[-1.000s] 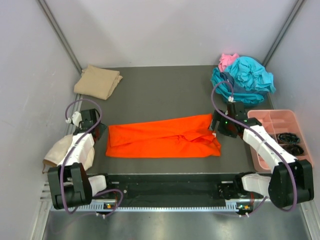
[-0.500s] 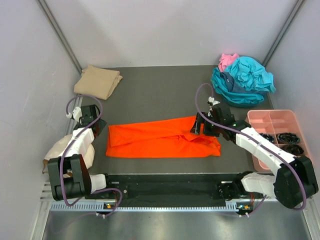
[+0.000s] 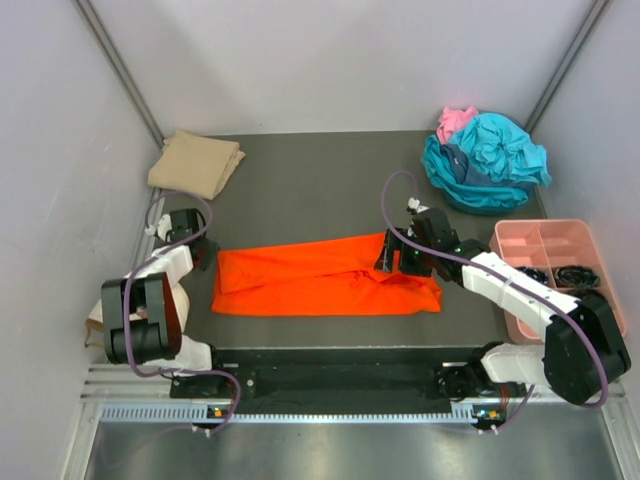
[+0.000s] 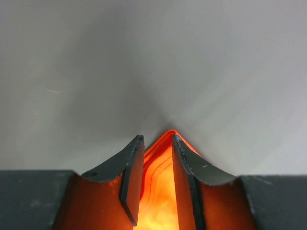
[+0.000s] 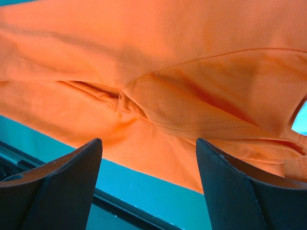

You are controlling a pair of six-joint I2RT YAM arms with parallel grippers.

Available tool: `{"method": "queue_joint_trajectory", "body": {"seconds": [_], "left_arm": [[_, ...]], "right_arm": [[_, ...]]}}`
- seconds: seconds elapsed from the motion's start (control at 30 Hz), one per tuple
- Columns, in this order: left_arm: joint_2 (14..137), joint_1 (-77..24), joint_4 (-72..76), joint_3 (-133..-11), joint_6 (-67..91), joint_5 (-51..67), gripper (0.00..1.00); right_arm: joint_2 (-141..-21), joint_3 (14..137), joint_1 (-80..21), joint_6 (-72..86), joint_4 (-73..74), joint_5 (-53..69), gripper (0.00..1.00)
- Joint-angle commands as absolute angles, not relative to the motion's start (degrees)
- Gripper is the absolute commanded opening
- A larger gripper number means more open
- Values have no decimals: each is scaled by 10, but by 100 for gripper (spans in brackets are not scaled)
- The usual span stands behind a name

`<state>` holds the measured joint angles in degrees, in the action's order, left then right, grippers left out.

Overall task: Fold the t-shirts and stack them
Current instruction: Fold the other side of the tshirt into a rectangle

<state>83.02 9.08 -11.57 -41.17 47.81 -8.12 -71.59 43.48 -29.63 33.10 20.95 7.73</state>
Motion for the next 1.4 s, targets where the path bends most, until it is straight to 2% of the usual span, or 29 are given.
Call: {"method": "queue_joint_trajectory", "body": {"seconds": [0.0,0.47,1.37], "left_arm": [[863,94,-59,-431,480,-47,35],[860,94,-78,-443,482,-26,41],[827,93,-106,-413,470,-14,35]], "right_arm": [[-708,445,-301,330,205,66,78],[-718,443,-301,329,200,62,79],[-727,446,-301,330,200,62,79]]}}
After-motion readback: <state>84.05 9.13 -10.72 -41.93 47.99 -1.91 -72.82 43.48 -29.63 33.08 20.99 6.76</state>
